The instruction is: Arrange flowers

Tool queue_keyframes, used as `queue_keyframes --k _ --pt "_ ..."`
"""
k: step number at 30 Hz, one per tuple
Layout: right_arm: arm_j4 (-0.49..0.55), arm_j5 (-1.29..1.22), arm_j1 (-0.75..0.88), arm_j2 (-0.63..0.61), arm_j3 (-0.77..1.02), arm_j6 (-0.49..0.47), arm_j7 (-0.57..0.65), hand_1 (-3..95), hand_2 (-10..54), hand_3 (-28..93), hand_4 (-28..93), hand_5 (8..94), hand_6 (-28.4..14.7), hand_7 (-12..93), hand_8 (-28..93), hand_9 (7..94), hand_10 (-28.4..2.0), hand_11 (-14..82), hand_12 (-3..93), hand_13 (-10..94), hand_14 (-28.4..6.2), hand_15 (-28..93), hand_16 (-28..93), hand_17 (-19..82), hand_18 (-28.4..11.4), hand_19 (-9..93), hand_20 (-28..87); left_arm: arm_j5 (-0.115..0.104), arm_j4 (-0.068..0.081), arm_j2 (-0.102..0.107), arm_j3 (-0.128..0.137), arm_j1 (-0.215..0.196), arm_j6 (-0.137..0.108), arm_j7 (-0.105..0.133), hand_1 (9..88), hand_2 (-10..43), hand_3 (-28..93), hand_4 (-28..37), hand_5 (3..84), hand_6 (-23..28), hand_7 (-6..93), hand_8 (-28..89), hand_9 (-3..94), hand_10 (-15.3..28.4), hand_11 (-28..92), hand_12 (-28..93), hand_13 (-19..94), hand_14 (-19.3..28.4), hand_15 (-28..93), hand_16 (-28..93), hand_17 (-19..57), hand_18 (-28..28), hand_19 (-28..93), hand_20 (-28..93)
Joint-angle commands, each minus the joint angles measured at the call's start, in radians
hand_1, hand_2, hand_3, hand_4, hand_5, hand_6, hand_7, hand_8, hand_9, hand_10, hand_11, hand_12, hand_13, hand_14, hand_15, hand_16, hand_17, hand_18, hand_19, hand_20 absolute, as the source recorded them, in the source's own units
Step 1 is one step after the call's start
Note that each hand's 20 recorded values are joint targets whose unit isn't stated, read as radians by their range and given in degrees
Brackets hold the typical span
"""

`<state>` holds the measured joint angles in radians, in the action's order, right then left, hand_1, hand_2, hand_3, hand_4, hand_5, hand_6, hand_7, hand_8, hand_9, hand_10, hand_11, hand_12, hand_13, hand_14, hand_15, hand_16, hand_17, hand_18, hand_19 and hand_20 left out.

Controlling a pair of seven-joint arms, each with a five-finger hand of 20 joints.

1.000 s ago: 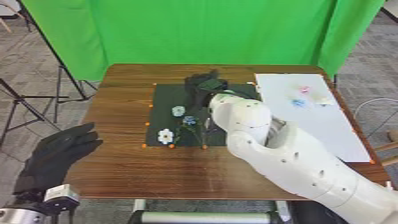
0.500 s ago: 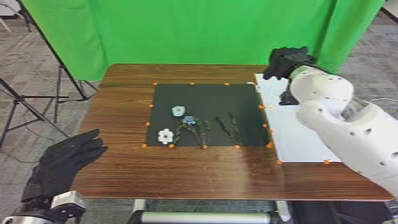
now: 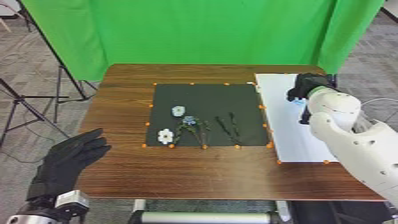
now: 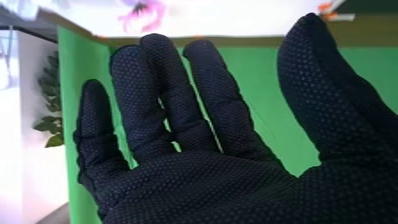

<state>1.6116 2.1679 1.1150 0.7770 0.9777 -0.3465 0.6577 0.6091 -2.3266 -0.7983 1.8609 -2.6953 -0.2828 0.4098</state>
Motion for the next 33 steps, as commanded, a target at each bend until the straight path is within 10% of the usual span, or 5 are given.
queue_keyframes --k 1,17,33 --pt "-0.028 0.037 0.036 0.013 0.012 -0.019 0.027 27.7 -5.2 87 -28 48.5 -6.8 18 -12 47.6 -19.5 29.7 19.2 31 -23.8 76 15 -1 -28.4 64 37 -0.002 0.007 0.003 -0.006 0.007 0.004 -0.003 26.5 5.8 82 -14.6 44.9 13.8 13.2 -8 38.8 22.0 35 9 29 28.4 57 -12 -9.3 21.9 58 15" --pt "-0.082 0.079 0.073 0.008 0.003 0.050 0.026 28.2 -4.9 87 -28 50.9 -5.8 19 -13 50.3 -19.1 31.9 19.6 34 -22.7 77 15 -1 -28.4 64 36 0.005 0.016 -0.008 -0.024 0.023 0.014 -0.002 26.3 5.8 82 -14.5 44.8 13.7 13.2 -8 38.7 22.0 35 9 29 28.4 57 -12 -9.3 22.0 58 15" --pt "-0.112 0.238 0.071 -0.045 -0.076 0.209 0.035 49.8 -5.8 74 -28 78.4 1.8 29 -1 82.4 -7.6 26.8 32.4 59 -8.8 70 30 11 -23.8 71 34 0.003 0.016 -0.015 -0.030 0.027 0.013 -0.004 26.3 5.9 82 -14.4 44.7 13.7 13.1 -8 38.7 22.1 35 9 29 28.4 57 -12 -9.3 21.9 58 15"
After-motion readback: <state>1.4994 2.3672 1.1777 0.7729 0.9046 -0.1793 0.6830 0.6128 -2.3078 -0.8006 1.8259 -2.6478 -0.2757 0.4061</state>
